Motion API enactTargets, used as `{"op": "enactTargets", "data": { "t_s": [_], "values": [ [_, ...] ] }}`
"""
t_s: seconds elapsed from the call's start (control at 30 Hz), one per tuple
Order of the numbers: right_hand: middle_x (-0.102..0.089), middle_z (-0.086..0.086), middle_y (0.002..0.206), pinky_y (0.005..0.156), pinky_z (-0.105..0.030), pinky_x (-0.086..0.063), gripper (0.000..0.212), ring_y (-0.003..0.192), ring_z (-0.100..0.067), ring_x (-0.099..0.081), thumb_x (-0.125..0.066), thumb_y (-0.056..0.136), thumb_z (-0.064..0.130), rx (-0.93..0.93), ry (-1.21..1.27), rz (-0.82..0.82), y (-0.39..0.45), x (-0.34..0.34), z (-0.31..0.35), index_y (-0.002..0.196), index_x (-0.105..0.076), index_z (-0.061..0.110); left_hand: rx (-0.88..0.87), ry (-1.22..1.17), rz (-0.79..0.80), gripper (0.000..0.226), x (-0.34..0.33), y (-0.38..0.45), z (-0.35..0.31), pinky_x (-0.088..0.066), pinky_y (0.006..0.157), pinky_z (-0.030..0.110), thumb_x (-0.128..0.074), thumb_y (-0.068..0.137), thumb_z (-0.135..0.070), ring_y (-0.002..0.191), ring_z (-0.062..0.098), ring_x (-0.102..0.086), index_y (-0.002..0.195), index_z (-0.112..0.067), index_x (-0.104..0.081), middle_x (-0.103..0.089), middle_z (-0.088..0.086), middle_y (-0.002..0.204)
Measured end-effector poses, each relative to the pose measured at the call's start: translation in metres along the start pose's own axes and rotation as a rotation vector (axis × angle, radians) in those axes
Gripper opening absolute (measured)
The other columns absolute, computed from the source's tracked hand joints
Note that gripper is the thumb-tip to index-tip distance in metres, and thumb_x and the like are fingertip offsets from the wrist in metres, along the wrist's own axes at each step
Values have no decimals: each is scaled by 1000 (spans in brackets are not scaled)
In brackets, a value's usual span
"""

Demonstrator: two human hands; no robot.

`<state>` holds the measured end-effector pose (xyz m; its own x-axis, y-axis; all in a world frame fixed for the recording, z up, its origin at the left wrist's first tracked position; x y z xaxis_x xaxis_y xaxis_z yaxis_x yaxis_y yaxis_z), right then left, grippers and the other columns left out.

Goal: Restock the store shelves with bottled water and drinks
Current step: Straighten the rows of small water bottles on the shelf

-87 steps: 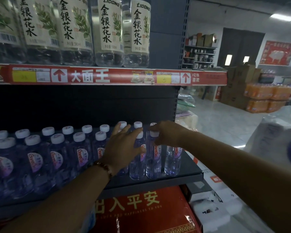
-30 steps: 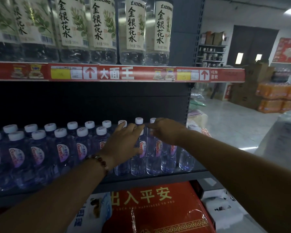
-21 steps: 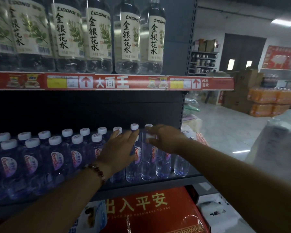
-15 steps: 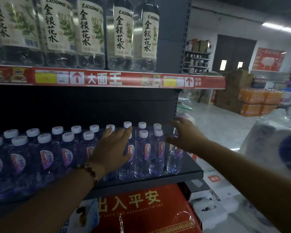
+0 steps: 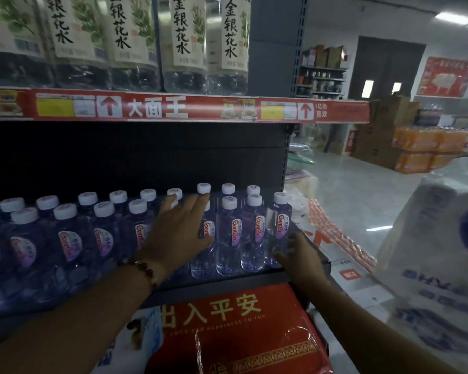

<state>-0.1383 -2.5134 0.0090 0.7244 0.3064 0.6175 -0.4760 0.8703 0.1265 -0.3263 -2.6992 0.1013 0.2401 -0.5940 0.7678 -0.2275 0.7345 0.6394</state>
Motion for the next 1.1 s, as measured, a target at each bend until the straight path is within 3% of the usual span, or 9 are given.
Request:
{"op": "enactTargets", "data": {
  "t_s": [0.37,0.47,0.57,0.7,0.83,0.93,1.03,1.1],
  "values": [
    [-59,-5,137,95,-43,-53,49,114,-21,-62,-64,96,25,42,25,25,0,-9,1,140,-43,21,11,-23,21,94,3,-2,-1,-11,119,41,-75,78,-47,126,19,-51,153,-14,-30,-52,-1,139],
    [-52,-8,145,103,-46,-48,62,127,-25,-55,-66,94,21,13,91,-12,-9,-3,11,148,-35,16,12,-4,81,99,4,0,0,-6,123,42,-70,83,-51,143,20,-34,158,-15,-15,-40,0,153],
    [-49,-1,143,103,-39,-45,64,125,-14,-49,-69,92,18,190,155,-124,-26,12,46,147,-36,21,30,-14,178,98,8,2,2,4,124,44,-60,91,-53,154,22,1,159,-19,3,-12,-1,166],
    [-28,-2,162,121,-46,-27,72,149,-22,-25,-64,95,30,573,-145,-156,-51,10,114,155,-27,20,87,43,181,84,27,-13,19,8,123,39,-44,99,-54,153,19,8,159,-22,5,4,0,167],
    [-32,-10,160,122,-38,-7,67,150,-31,-23,-64,94,29,885,-379,-144,-74,-15,177,153,-36,14,162,60,149,77,48,-35,60,4,123,39,-43,100,-51,154,22,1,159,-24,-2,1,2,167],
    [-21,-9,164,125,-37,-1,70,152,-30,-15,-58,97,34,963,-536,15,-76,-48,211,157,-26,17,183,106,201,74,50,-42,83,1,123,40,-40,100,-51,153,23,-3,159,-25,-3,-2,4,167],
    [-11,-10,167,124,-40,0,73,153,-28,-8,-52,100,34,956,-729,136,-72,-80,235,159,-13,18,148,103,185,73,50,-46,95,-11,122,45,-35,96,-53,148,28,-23,159,-22,-15,-32,5,160],
    [-12,-11,166,123,-38,-2,71,153,-29,-11,-48,102,34,897,-754,178,-67,-91,246,160,-10,18,126,110,163,73,50,-47,98,-22,118,47,-44,93,-50,142,32,-37,156,-18,-28,-52,6,146]
  ]
}}
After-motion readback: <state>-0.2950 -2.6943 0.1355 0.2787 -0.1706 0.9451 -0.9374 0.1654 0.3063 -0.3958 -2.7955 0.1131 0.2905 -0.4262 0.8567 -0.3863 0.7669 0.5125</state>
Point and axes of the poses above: each hand's wrist, its own y-axis towards the middle knuckle, its own x-axis out of the back of the hand, z = x × y, the point moved 6 cm from there along y, towards the middle knuckle
